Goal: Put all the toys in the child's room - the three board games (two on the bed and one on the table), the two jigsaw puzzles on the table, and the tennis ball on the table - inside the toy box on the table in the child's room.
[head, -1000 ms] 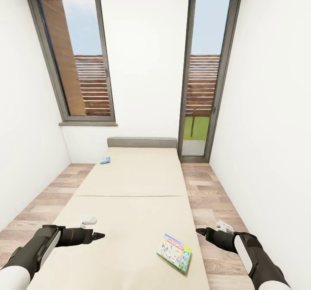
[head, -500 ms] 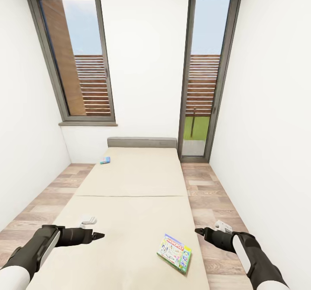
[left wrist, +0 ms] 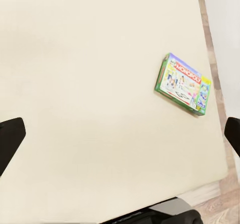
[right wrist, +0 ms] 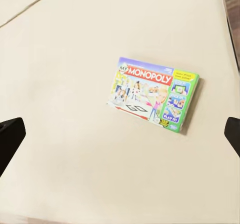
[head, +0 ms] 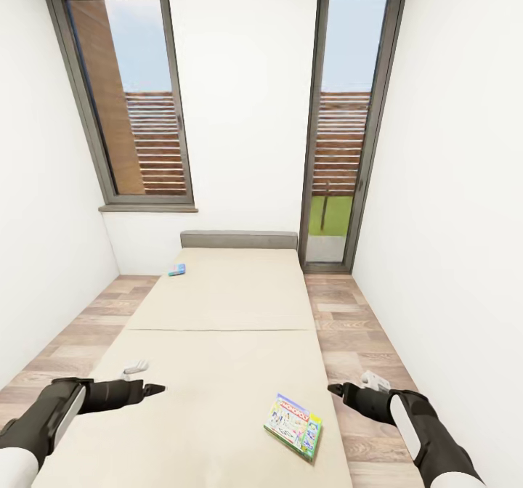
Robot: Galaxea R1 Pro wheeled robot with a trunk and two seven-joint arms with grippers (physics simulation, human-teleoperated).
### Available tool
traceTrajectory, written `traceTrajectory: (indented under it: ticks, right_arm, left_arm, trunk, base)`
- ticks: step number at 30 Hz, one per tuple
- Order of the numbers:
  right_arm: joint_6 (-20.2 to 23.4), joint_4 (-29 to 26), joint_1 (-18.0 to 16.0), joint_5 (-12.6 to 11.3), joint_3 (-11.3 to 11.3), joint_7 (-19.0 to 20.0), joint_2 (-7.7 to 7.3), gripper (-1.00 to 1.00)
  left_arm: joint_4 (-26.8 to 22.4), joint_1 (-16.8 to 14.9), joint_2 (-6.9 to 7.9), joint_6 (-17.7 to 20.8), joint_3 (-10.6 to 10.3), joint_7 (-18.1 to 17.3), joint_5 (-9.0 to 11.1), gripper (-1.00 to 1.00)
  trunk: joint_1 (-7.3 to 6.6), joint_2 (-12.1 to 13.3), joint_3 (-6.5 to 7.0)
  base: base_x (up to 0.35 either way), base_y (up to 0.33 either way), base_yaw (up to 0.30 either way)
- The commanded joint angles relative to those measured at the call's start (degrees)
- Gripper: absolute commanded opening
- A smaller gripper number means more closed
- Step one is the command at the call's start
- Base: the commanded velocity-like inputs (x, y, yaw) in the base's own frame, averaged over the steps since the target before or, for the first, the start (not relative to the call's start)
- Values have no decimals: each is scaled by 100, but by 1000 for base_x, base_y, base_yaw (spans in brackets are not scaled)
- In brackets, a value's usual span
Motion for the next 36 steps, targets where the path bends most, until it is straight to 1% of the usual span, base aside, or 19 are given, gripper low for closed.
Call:
traceTrajectory:
  ticks: [1,5,10,13,14,15,21,24,27,35,36]
  right_arm:
    - [37,0,-2,-7,-15,-7,3,100]
    - [61,26,-9,-14,-14,-215,7,100]
    - [239,41,-114,-41,-14,-691,16,100]
    - [484,49,-310,-51,-14,-1016,30,100]
    - [655,62,-458,-56,-14,-1221,44,100]
    - [724,76,-528,-57,-14,-1316,53,100]
    - [902,358,-927,-49,-14,-1767,101,100]
    - [932,569,-1104,-40,-14,-1915,118,100]
    - [953,691,-1212,-33,-14,-2003,149,100]
    - [966,798,-1355,0,8,-2110,367,100]
    - [969,806,-1421,1,24,-2142,407,100]
  left_arm:
    - [-3,-4,35,83,57,-26,8,100]
    - [-4,-58,158,279,155,-30,11,100]
    - [-2,-278,230,507,202,3,3,100]
    - [1,-387,243,572,223,19,-1,100]
    - [1,-428,241,597,235,24,-2,100]
    - [2,-443,237,606,240,28,-2,100]
    - [3,-487,232,632,253,50,-8,100]
    - [3,-495,228,636,255,51,-7,100]
    - [3,-499,226,638,256,51,-10,100]
    - [3,-502,223,617,256,40,1,100]
    - [3,-502,221,614,256,40,2,100]
  trunk:
    - [3,-6,-5]
    - [3,-6,-5]
    - [3,-6,-5]
    - [3,-6,-5]
    - [3,-6,-5]
    - [3,-6,-5]
    - [3,-6,-5]
    - [3,-6,-5]
    - [3,-6,-5]
    - [3,-6,-10]
    - [3,-6,-13]
  base:
    - [0,0,0]
    - [0,0,0]
    - [0,0,0]
    - [0,0,0]
    - [0,0,0]
    - [0,0,0]
    - [0,0,0]
    - [0,0,0]
    - [0,0,0]
    - [0,0,0]
    - [0,0,0]
